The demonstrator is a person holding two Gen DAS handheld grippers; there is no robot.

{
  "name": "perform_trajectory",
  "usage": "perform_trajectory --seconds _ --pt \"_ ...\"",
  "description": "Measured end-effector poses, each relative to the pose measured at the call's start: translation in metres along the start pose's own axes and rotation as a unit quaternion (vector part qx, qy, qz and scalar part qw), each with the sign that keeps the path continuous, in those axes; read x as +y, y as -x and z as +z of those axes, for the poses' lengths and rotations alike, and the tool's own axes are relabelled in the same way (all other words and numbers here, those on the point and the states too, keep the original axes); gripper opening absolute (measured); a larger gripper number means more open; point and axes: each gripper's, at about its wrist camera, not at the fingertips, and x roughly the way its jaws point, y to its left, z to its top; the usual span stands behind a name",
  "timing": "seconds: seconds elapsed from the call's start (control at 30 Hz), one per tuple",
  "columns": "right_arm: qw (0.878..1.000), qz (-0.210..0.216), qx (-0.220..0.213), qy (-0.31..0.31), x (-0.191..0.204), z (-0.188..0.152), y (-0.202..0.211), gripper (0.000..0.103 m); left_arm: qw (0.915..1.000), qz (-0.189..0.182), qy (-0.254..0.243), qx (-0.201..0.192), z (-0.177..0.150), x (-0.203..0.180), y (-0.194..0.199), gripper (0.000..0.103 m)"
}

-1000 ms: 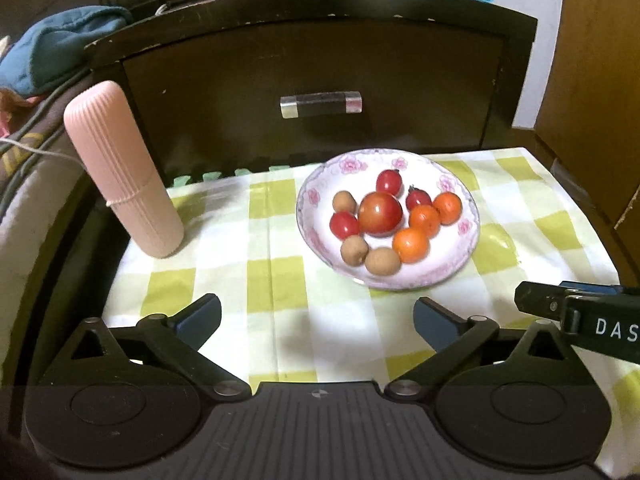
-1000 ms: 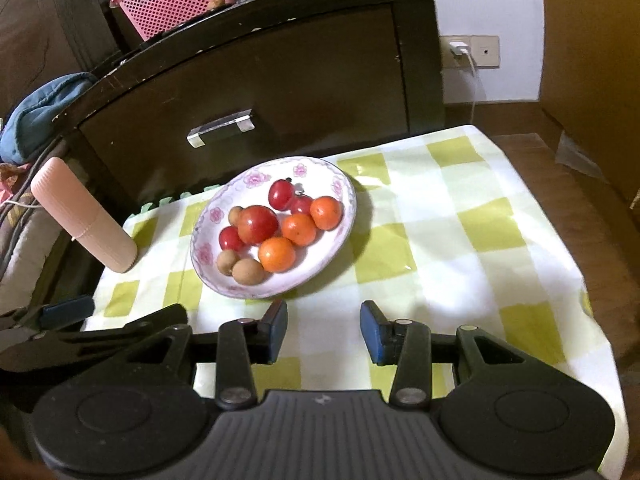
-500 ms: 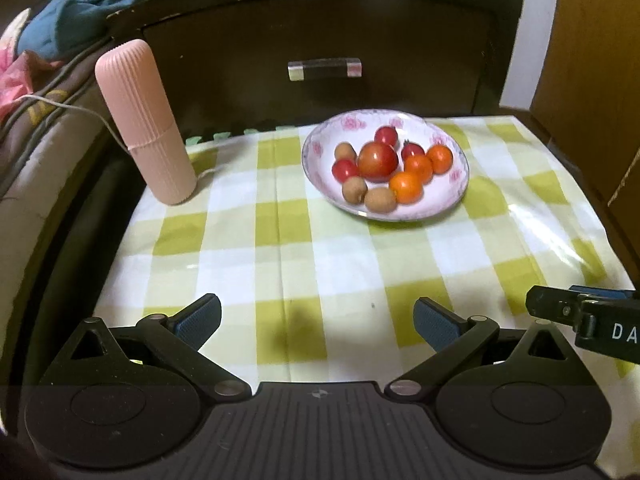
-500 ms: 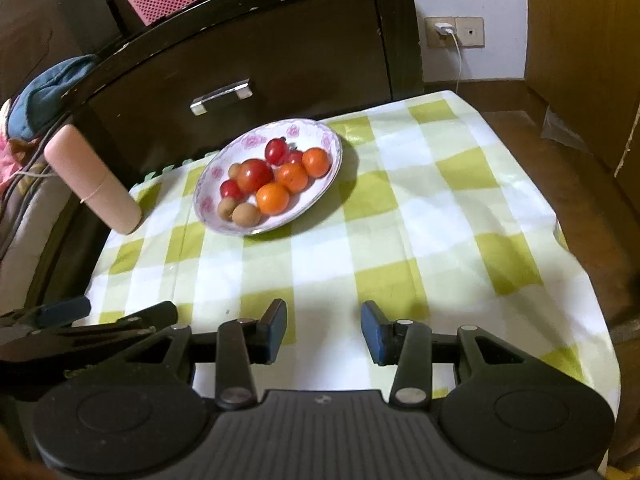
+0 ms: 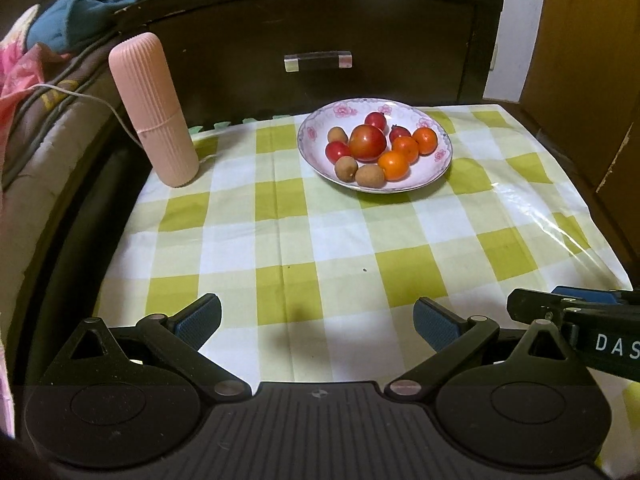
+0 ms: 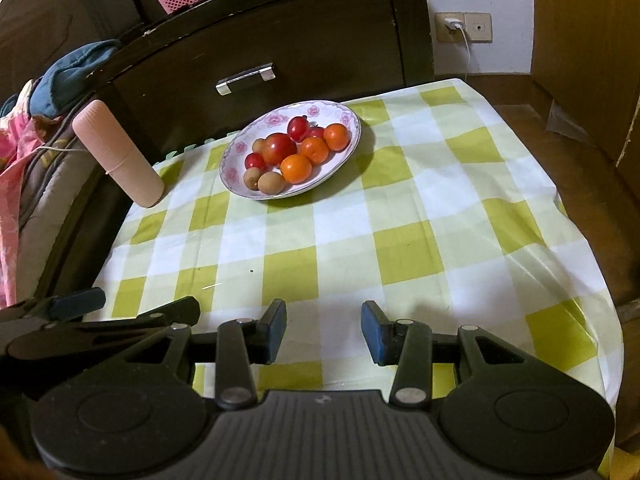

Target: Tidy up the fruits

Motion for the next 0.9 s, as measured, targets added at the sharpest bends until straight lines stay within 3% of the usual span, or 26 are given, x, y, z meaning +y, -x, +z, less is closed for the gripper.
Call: perform_trajectory --seconds 0.9 --pt "1.000 0.012 -0.002 0.013 0.010 -0.028 0.021 0.040 0.9999 0.006 0.000 -0.010 -0.024 0.002 0.025 0.103"
